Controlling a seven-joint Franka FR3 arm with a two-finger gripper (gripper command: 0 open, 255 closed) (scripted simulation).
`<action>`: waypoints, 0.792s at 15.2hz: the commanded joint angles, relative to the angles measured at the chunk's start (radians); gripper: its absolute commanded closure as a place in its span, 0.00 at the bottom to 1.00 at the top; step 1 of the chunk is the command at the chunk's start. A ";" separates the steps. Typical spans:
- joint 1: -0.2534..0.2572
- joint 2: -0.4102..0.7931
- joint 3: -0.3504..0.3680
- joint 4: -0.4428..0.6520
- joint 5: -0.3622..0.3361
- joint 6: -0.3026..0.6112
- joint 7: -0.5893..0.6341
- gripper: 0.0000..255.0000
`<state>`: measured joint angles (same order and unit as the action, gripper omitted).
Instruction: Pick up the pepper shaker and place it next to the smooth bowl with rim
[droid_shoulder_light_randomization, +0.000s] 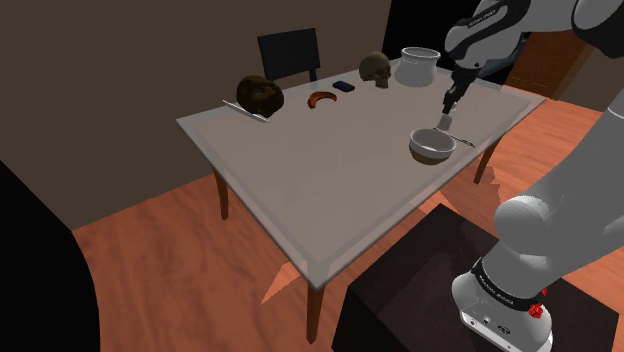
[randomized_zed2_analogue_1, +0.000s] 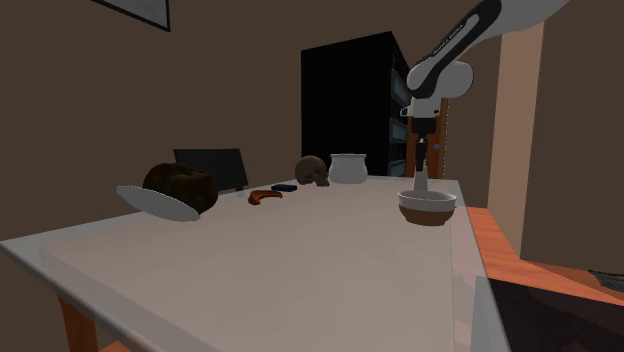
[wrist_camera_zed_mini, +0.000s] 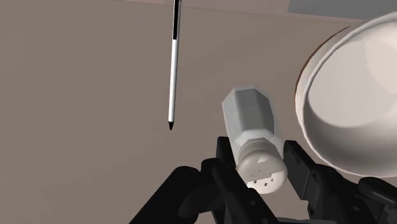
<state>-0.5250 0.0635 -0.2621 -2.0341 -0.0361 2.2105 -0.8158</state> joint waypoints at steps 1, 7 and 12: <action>0.000 0.012 0.000 -0.015 0.003 0.027 -0.001 1.00; -0.003 0.049 0.001 -0.055 0.014 0.103 -0.005 1.00; -0.004 0.072 0.002 -0.073 0.021 0.144 -0.009 1.00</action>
<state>-0.5292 0.1329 -0.2605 -2.1068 -0.0160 2.3505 -0.8249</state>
